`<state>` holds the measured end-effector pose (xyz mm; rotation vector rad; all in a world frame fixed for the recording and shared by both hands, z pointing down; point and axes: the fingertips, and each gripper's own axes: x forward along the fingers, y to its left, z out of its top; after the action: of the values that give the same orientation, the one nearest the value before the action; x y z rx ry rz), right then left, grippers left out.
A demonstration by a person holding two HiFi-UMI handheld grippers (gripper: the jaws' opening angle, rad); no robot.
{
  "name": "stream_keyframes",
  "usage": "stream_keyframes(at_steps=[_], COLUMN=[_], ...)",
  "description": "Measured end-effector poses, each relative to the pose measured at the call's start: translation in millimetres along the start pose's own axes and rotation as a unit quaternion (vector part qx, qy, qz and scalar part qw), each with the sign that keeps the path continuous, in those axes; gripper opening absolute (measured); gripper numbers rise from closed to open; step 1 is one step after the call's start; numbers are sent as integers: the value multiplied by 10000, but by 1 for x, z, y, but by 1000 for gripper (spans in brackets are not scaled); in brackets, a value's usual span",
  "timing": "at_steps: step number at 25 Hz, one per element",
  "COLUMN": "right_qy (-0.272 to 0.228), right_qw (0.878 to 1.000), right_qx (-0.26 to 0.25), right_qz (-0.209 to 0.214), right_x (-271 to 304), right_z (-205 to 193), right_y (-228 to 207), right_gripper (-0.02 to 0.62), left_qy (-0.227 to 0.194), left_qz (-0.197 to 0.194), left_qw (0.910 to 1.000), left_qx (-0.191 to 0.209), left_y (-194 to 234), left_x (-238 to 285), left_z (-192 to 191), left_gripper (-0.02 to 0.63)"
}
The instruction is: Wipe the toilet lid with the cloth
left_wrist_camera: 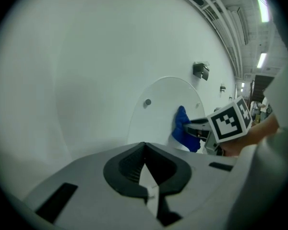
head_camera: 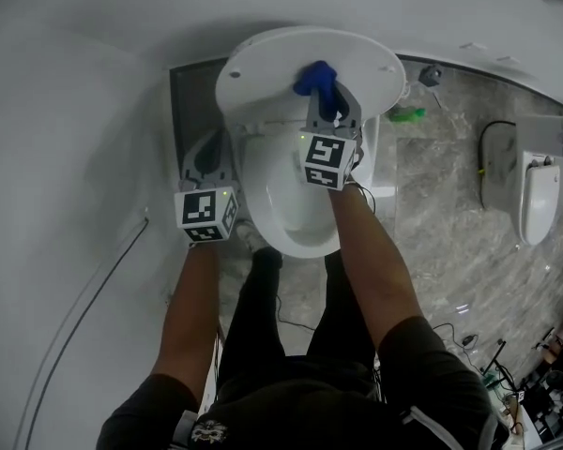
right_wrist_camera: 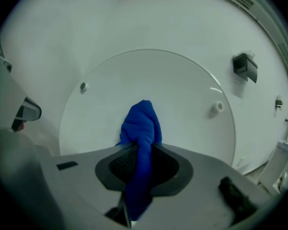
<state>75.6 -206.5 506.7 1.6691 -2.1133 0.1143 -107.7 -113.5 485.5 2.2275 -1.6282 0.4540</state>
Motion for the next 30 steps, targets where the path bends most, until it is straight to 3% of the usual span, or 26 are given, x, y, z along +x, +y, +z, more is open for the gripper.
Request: stream_keyframes(at_steps=[9,18,20,24,27,30], right_qy=[230,154,-7,-423,-361,-256], right_qw=[9977,9954,9979,9935,9842,9761], right_qx=[28,135,-87,-692,-356,52], right_qz=[-632,-939,-642,802,1697,2157], right_x=[-20,-47,-55,-61,-57,-48], right_z=[-25,-35,-29,-11,-12,-14], right_y=[-97,-124,-106,-3,78,143], right_gripper=[74,74,74,74,74,74], left_qy=[43,25,5,12,38,33], left_qz=[-109,346,385,406,423,506], left_qw=[9999,9993,9992,9987,9979,9964], left_qx=[5,-106,-142,-314,-481,-686], left_y=[-40,-19,-14,1,11,24], left_x=[18,-12,-12,-12,-14,-14], left_z=[11,8,5,-4,-11,-24], left_gripper=[9,9,9,9,9,9])
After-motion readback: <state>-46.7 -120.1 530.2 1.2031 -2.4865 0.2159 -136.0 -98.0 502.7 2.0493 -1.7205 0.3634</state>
